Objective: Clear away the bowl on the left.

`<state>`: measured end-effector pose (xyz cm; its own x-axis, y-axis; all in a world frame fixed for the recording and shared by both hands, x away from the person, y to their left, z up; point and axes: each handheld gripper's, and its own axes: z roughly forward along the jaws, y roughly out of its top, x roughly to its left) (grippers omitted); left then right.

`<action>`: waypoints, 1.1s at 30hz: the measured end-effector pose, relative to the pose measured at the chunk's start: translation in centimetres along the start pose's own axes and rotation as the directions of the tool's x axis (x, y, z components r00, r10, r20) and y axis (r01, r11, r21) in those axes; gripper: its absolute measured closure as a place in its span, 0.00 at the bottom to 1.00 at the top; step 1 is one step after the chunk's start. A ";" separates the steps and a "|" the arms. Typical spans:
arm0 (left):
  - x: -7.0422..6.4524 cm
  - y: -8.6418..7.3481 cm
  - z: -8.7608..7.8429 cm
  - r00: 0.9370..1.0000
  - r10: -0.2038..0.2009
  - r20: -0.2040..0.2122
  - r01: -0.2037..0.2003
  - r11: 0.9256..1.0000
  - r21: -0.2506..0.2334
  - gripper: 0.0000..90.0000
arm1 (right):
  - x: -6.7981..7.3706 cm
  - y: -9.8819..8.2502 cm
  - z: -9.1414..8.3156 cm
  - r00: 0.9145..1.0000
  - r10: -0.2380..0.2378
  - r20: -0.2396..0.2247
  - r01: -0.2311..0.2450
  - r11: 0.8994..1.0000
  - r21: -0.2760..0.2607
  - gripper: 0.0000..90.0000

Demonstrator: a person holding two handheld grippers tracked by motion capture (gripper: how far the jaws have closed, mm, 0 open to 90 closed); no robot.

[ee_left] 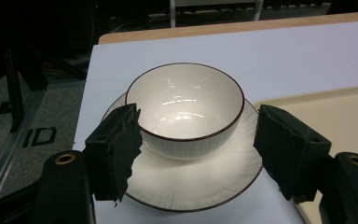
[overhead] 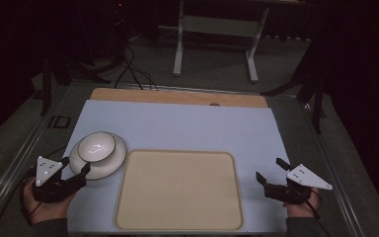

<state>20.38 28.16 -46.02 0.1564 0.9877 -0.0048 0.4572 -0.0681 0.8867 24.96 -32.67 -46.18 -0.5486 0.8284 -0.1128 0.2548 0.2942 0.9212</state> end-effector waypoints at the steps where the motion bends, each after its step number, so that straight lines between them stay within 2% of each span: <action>1: 0.0 0.0 0.0 1.000 -0.005 -0.001 0.005 1.000 -0.001 0.36 | 0.1 0.0 0.0 1.000 -0.013 -0.002 0.013 1.000 0.001 0.15; 7: -0.1 0.0 0.0 1.000 -0.011 -0.001 0.011 1.000 -0.002 0.36 | 0.1 0.1 0.0 1.000 -0.011 -0.003 0.011 1.000 -0.011 0.15; 11: 0.2 0.2 0.0 0.999 -0.039 0.004 0.039 0.999 -0.008 0.36 | 0.1 0.1 0.2 1.000 -0.020 0.001 0.020 1.000 -0.013 0.15; 17: 0.4 0.8 0.3 0.999 -0.045 -0.008 0.045 0.999 -0.006 0.36 | 0.0 0.1 0.1 1.000 -0.014 0.006 0.014 1.000 -0.017 0.15; 19: 0.6 1.0 0.5 0.998 -0.056 -0.006 0.056 0.998 -0.011 0.36 | 0.1 0.1 0.1 1.000 -0.021 0.005 0.021 1.000 -0.018 0.15; 33: 1.0 1.6 1.9 0.997 -0.072 -0.009 0.072 0.997 0.004 0.34 | 0.0 0.2 0.1 1.000 -0.018 0.019 0.018 0.999 -0.026 0.15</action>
<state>22.91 28.80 -45.46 0.1152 0.9912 -0.0648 0.4709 0.0030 0.8822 25.09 -32.61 -46.07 -0.5377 0.8320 -0.1363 0.2237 0.2967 0.9284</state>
